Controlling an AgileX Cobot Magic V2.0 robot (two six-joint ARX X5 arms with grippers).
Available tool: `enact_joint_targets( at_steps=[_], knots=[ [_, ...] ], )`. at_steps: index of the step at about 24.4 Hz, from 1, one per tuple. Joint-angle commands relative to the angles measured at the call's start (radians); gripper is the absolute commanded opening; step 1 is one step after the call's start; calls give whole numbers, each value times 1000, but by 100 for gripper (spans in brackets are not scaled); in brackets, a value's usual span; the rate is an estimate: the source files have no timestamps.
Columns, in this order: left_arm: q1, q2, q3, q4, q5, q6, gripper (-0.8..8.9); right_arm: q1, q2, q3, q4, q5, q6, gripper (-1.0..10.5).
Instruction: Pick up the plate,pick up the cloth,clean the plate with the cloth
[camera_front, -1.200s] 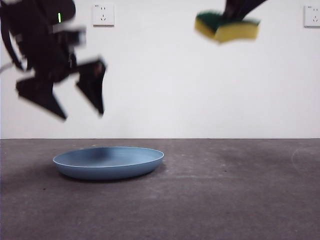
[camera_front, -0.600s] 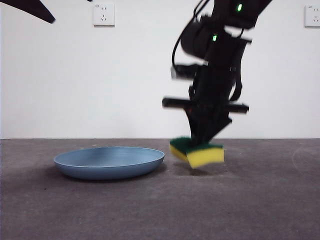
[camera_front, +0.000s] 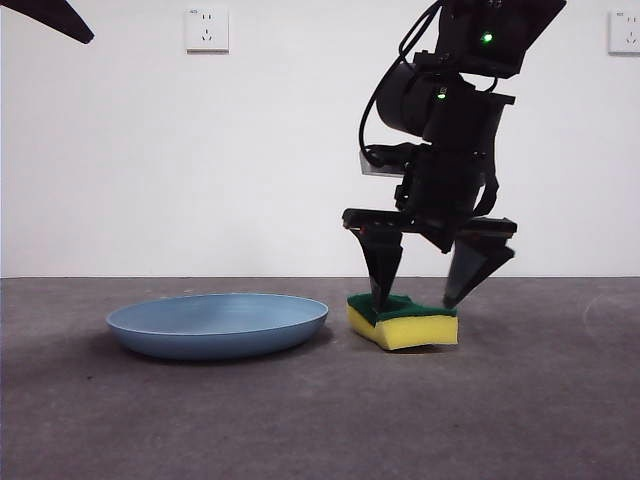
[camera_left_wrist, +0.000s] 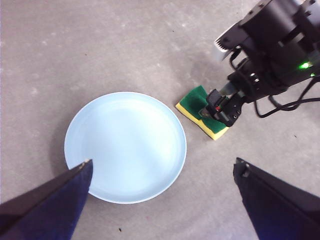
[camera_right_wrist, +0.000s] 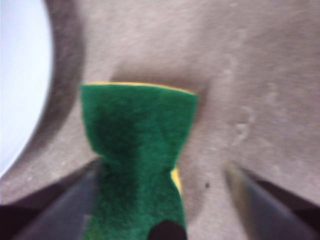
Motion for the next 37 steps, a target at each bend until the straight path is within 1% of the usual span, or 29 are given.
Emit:
enact_joint_targets(
  at_steps=[1,3,4,5,6,7,8,9,11,12,14,18,21,25,28,30,32,34,37],
  knots=[
    [-3,0,-6,14,-11,-4,471,2,-47,-5,-1,-1,8,437],
    [-3,0,-6,21,-32,-2,471,1,-100,-5,-16,-1,7,426],
    [-3,0,-6,27,-37,2,466,1,-136,-5,-22,-2,-5,334],
    [-3,0,-6,30,-54,13,455,2,-172,-5,-29,-2,-15,212],
    [-3,0,-6,31,-72,31,369,2,-216,-5,-39,-2,-26,68],
    [-3,0,-6,31,-85,50,217,2,-259,-5,-47,-2,-37,-23],
    [-3,0,-6,34,-100,79,36,2,-313,-5,-55,-3,-49,-11],
    [-3,0,-6,48,-126,122,-3,2,-370,-5,-63,-4,-53,-11],
    [-3,0,-6,81,-197,155,-8,2,-469,-5,-66,-32,-71,-11],
    [-3,-1,-6,89,-224,156,-8,2,-525,-5,-68,-52,-79,-11],
    [-3,-15,-6,92,-233,155,-8,1,-620,-6,-76,-51,-105,-12],
    [-3,-54,-10,126,-227,156,-8,3,-770,-20,-58,-45,-109,-12],
    [-3,-121,-69,190,-227,156,-8,3,-887,-137,1,-40,-109,-12],
    [-3,-228,-221,294,-225,155,-8,3,-1011,-337,103,32,-111,-12],
    [-3,-317,-363,381,-220,150,-8,3,-1105,-493,191,36,-106,-12],
    [-3,-368,-447,438,-196,142,-8,3,-1144,-561,222,36,-106,-12],
    [-3,-410,-517,494,-172,92,-8,3,-1166,-602,225,36,-109,-12],
    [-4,-430,-551,529,-173,66,-8,0,-1166,-607,217,36,-109,-12],
    [-4,-432,-556,535,-171,56,-3,0,-1162,-607,214,35,-107,-1]
  ],
)
